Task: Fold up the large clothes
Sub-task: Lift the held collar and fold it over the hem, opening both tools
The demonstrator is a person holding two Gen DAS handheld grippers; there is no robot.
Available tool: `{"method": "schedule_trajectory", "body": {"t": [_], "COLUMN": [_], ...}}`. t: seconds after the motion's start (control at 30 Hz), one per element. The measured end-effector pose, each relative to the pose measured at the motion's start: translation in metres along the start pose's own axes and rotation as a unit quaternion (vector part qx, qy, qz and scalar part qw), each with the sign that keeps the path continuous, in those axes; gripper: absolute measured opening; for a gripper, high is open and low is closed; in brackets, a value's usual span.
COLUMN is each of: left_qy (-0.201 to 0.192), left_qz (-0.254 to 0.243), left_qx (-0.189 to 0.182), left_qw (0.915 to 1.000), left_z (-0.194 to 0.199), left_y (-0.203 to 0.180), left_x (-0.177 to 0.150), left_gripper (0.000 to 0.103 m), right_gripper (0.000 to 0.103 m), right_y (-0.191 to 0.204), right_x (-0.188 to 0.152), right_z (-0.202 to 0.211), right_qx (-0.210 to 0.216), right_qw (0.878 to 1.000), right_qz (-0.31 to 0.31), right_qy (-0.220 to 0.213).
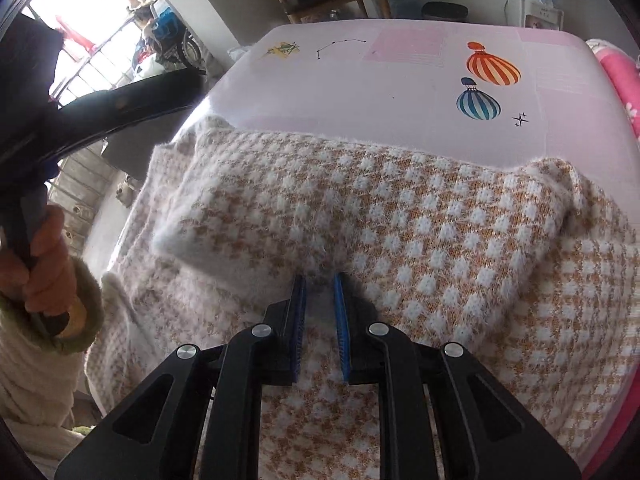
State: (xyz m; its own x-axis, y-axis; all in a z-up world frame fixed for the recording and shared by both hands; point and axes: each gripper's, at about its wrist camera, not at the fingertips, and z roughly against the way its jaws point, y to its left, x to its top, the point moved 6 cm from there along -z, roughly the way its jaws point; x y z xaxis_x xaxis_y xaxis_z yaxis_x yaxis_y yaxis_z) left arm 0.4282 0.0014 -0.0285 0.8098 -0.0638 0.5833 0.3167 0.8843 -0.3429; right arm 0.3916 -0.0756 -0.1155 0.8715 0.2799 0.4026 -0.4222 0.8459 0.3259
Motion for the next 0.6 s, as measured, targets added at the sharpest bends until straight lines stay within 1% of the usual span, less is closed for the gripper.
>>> {"method": "schedule_trajectory", "body": {"t": [0.07, 0.13, 0.17, 0.2, 0.23, 0.27, 0.3, 0.33, 0.37, 0.4, 0.43, 0.47, 0.5, 0.53, 0.6], "left_qy": [0.038, 0.080, 0.082, 0.071, 0.071, 0.070, 0.069, 0.068, 0.067, 0.066, 0.066, 0.065, 0.064, 0.064, 0.069], "left_qz": [-0.018, -0.036, -0.046, -0.057, -0.065, -0.066, -0.063, -0.061, -0.059, -0.059, -0.060, -0.063, -0.068, -0.077, -0.107], "left_qx": [0.004, 0.030, 0.030, 0.029, 0.030, 0.030, 0.029, 0.030, 0.032, 0.035, 0.038, 0.040, 0.040, 0.045, 0.071], "left_qw": [0.9991, 0.9957, 0.9951, 0.9954, 0.9949, 0.9949, 0.9952, 0.9954, 0.9955, 0.9954, 0.9953, 0.9951, 0.9948, 0.9940, 0.9894], "left_z": [-0.025, -0.046, -0.049, -0.045, -0.043, -0.041, -0.040, -0.041, -0.042, -0.042, -0.042, -0.040, -0.037, -0.032, -0.022], "left_y": [-0.001, 0.005, 0.007, 0.007, 0.007, 0.009, 0.009, 0.010, 0.010, 0.010, 0.009, 0.009, 0.007, 0.007, 0.008], "left_x": [-0.006, -0.022, -0.029, -0.032, -0.035, -0.036, -0.036, -0.036, -0.034, -0.033, -0.033, -0.035, -0.038, -0.043, -0.055], "left_gripper": [0.021, 0.021, 0.021, 0.021, 0.021, 0.021, 0.021, 0.021, 0.021, 0.021, 0.021, 0.021, 0.021, 0.021, 0.022], "right_gripper": [0.015, 0.015, 0.016, 0.016, 0.022, 0.031, 0.036, 0.039, 0.039, 0.040, 0.044, 0.046, 0.046, 0.046, 0.046], "right_y": [-0.002, -0.003, -0.004, -0.006, -0.010, -0.013, -0.017, -0.022, -0.026, -0.029, -0.033, -0.038, -0.040, -0.041, -0.040], "right_x": [-0.001, -0.003, -0.003, -0.001, 0.005, 0.014, 0.023, 0.032, 0.039, 0.044, 0.044, 0.041, 0.034, 0.030, 0.018], "right_z": [0.000, 0.003, 0.008, 0.014, 0.023, 0.034, 0.041, 0.045, 0.043, 0.038, 0.026, 0.012, 0.002, 0.008, 0.018], "right_qx": [0.006, 0.010, 0.012, 0.014, 0.016, 0.016, 0.010, -0.005, -0.020, -0.035, -0.052, -0.067, -0.072, -0.073, -0.085], "right_qw": [1.000, 1.000, 1.000, 1.000, 1.000, 0.999, 0.999, 0.998, 0.997, 0.997, 0.997, 0.997, 0.997, 0.996, 0.994], "right_qz": [-0.002, -0.001, -0.003, -0.008, -0.016, -0.023, -0.027, -0.030, -0.032, -0.024, -0.013, -0.004, 0.013, 0.030, 0.050], "right_qy": [0.001, 0.007, 0.013, 0.012, -0.002, -0.025, -0.044, -0.058, -0.065, -0.064, -0.052, -0.031, -0.023, -0.040, -0.044]}}
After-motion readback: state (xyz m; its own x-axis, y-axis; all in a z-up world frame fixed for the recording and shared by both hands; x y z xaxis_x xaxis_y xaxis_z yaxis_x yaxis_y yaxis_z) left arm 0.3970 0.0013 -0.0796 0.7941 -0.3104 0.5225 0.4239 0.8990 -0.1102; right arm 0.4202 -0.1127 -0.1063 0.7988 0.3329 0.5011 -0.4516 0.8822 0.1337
